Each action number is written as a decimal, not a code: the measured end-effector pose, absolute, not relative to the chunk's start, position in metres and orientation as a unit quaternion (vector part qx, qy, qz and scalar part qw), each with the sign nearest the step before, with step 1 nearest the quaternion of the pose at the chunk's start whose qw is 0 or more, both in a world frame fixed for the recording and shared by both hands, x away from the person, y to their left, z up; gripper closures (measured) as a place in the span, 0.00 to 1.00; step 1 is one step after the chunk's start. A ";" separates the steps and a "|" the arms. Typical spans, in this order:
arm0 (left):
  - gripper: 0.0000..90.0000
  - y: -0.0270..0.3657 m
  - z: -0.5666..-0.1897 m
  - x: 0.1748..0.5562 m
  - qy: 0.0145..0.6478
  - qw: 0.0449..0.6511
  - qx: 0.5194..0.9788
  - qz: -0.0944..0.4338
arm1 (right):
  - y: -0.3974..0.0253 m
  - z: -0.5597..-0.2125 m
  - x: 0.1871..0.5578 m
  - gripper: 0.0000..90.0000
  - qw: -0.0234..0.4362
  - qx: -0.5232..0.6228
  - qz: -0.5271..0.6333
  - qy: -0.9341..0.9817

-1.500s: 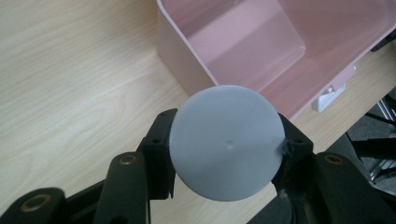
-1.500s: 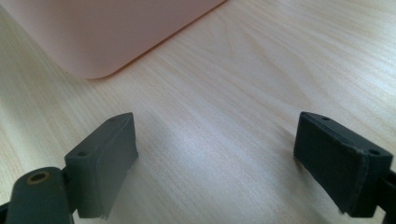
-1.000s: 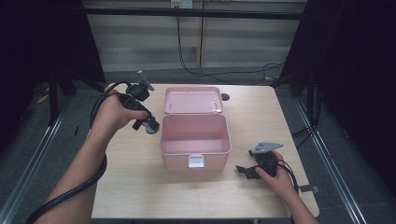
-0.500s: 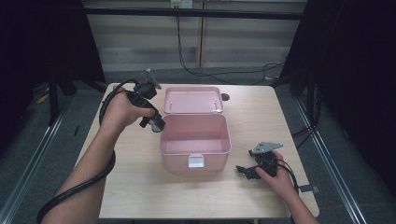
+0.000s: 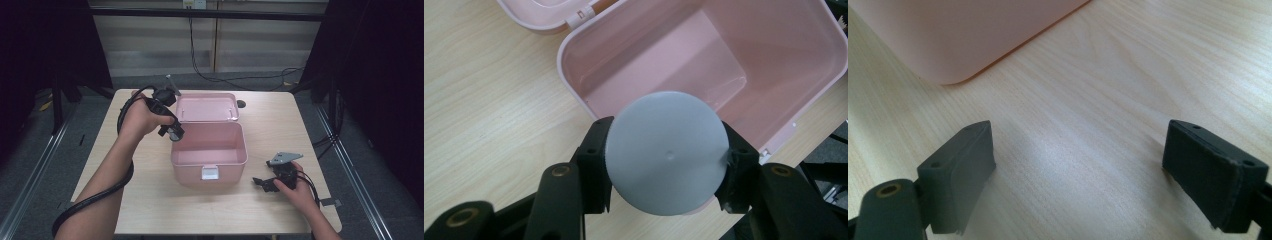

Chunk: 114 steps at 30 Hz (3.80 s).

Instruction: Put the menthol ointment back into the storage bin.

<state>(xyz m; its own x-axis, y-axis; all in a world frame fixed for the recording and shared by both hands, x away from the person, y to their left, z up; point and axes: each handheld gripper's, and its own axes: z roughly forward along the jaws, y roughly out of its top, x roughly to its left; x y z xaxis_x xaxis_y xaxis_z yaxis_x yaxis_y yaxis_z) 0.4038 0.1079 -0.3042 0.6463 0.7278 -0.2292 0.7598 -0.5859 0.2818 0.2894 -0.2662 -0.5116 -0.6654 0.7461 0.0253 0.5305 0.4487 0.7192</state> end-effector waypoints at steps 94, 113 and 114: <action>0.56 0.036 -0.392 0.434 0.465 0.185 0.865 -0.036 | -0.266 -0.512 0.289 0.14 0.149 0.381 0.362 0.838; 0.56 0.031 -0.407 0.437 0.474 0.178 0.862 -0.038 | -0.266 -0.512 0.289 0.14 0.148 0.381 0.363 0.837; 0.56 0.030 -0.408 0.437 0.474 0.177 0.862 -0.038 | -0.266 -0.512 0.289 0.14 0.148 0.381 0.362 0.838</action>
<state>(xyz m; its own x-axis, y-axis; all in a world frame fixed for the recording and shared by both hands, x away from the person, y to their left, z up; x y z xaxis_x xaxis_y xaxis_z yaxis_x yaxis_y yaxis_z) 0.4373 0.0302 -0.4083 0.5483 0.8031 -0.2334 0.8301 -0.4885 0.2689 0.2894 -0.2661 -0.5117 -0.6651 0.7462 0.0277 0.5313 0.4469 0.7197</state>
